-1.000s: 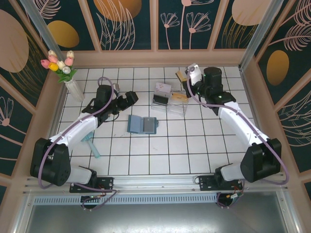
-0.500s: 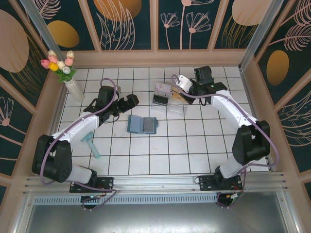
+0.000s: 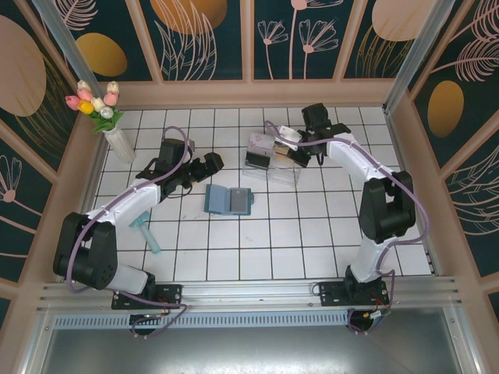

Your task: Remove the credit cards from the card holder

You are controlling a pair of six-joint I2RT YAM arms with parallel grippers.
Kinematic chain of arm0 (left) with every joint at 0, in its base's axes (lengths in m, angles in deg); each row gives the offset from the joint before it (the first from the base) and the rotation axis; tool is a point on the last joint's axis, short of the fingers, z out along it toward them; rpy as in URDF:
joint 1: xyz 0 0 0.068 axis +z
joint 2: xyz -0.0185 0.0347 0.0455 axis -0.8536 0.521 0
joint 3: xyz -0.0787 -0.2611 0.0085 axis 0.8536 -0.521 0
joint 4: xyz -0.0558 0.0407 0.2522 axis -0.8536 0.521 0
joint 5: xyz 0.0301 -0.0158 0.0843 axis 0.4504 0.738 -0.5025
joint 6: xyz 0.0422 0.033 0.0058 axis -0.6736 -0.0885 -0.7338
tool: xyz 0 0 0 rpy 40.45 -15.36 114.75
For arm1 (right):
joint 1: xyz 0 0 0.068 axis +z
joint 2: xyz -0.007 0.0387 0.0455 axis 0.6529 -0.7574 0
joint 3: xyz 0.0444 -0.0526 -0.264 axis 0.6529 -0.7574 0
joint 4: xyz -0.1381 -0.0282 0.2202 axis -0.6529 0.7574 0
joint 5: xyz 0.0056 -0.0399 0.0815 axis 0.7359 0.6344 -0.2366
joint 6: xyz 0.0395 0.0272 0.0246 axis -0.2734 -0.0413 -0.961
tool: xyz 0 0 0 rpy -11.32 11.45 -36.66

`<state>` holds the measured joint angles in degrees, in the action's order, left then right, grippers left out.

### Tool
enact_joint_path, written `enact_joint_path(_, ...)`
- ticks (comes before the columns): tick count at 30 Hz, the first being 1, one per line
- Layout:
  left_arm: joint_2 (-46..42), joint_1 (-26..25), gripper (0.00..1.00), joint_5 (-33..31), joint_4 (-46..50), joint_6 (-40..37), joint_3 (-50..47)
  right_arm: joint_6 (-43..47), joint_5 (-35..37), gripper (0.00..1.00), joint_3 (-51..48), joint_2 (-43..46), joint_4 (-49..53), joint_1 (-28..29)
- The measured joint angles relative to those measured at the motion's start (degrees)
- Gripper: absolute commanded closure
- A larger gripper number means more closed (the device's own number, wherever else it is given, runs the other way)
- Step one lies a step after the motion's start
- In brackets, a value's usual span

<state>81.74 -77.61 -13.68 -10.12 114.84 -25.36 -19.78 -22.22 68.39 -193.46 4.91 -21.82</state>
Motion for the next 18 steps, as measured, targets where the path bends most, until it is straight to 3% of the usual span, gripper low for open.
enact_joint_path(18,1.49,0.0,0.02,2.29,-0.04,0.42,0.0,2.69,2.71,1.0,0.55,-1.46,0.94,-0.09)
